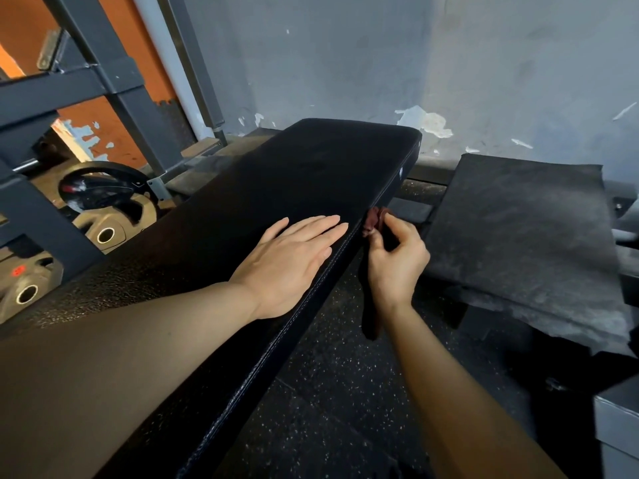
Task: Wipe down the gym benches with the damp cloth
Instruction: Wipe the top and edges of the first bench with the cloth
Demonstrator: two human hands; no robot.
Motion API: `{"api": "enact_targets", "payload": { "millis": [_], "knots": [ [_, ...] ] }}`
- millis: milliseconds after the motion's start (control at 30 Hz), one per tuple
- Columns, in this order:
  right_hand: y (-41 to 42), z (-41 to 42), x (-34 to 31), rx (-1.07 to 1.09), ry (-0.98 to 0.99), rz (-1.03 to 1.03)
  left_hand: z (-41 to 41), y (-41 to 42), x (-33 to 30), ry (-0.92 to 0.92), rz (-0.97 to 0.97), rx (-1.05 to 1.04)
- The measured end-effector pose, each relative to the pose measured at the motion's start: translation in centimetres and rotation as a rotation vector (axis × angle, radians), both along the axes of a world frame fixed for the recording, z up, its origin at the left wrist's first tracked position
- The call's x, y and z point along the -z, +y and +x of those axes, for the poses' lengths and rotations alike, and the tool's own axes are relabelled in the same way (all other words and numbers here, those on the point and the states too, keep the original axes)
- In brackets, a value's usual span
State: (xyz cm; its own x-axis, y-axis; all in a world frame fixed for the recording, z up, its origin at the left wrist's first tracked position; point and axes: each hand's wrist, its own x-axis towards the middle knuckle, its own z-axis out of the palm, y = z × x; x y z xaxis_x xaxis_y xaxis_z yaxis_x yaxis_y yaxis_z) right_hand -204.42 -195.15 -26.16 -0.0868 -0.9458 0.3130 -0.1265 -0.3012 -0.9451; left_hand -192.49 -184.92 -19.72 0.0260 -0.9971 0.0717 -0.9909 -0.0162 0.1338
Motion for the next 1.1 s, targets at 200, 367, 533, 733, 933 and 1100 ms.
{"api": "enact_targets", "payload": {
  "millis": [200,367,533,733,933,1100],
  "knots": [
    [3.8,0.1,1.6,0.027,0.122,-0.216,0.0,-0.1,0.2,-0.004,-0.009,-0.011],
    [-1.6,-0.6,-0.2,0.07,0.027,0.135,0.0,0.0,-0.1,0.007,-0.004,-0.014],
    [-2.2,-1.7,-1.2,0.094,-0.019,0.185,0.0,0.0,-0.1,0.008,0.009,-0.011],
    [-1.9,-1.6,-0.1,0.042,0.06,0.349,0.1,-0.1,0.0,0.0,0.008,-0.008],
    [-2.0,-1.2,-0.8,0.08,0.1,0.184,0.4,-0.3,0.2,-0.008,-0.013,0.003],
    [-1.9,-0.3,-0.8,0.155,0.271,0.117,0.2,-0.2,0.0,-0.005,-0.002,-0.002]
  ]
}}
